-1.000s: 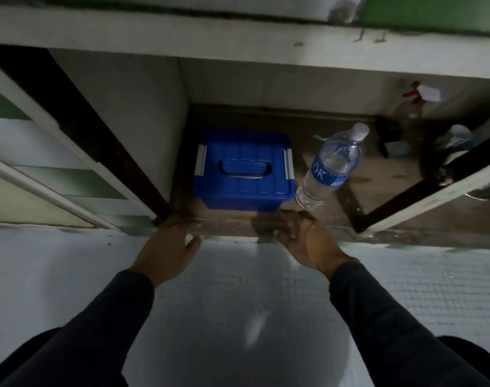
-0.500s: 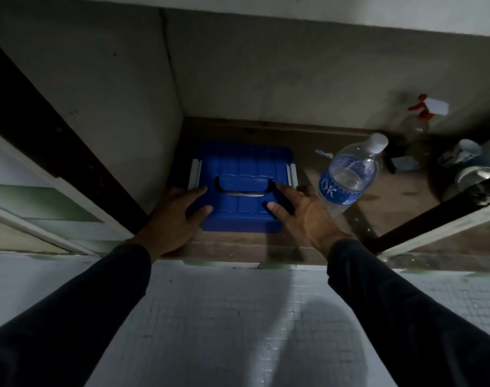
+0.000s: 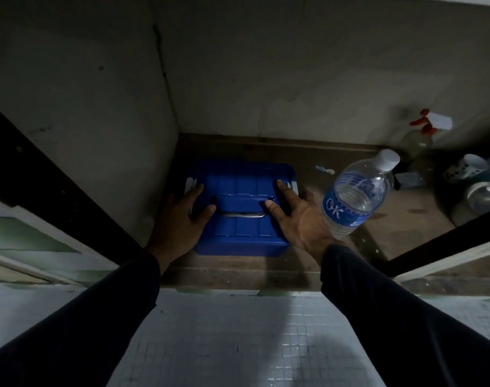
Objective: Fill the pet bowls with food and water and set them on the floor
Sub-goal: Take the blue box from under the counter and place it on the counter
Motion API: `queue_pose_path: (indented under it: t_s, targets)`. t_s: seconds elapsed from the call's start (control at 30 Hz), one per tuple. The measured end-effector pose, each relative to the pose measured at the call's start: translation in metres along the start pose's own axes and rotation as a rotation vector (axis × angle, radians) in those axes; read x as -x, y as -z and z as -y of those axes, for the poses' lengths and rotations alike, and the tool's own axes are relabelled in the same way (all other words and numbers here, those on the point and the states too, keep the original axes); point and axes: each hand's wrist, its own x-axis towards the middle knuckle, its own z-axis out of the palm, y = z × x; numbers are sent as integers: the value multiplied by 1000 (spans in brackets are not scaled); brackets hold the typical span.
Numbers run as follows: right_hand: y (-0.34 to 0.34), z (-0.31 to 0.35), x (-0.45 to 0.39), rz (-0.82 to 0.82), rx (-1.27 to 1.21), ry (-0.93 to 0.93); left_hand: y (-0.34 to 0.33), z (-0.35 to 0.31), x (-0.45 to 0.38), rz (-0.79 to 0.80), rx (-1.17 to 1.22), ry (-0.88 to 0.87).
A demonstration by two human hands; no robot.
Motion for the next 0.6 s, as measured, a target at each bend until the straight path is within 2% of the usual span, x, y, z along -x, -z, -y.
queue_pose_path:
  t_s: [0.17, 0.6]
  targets:
    - [-2, 1, -7, 6, 13, -3, -1, 1, -14, -38, 0, -37]
    - [-2, 1, -18, 15, 26, -49, -11, 5, -33, -17, 46, 59]
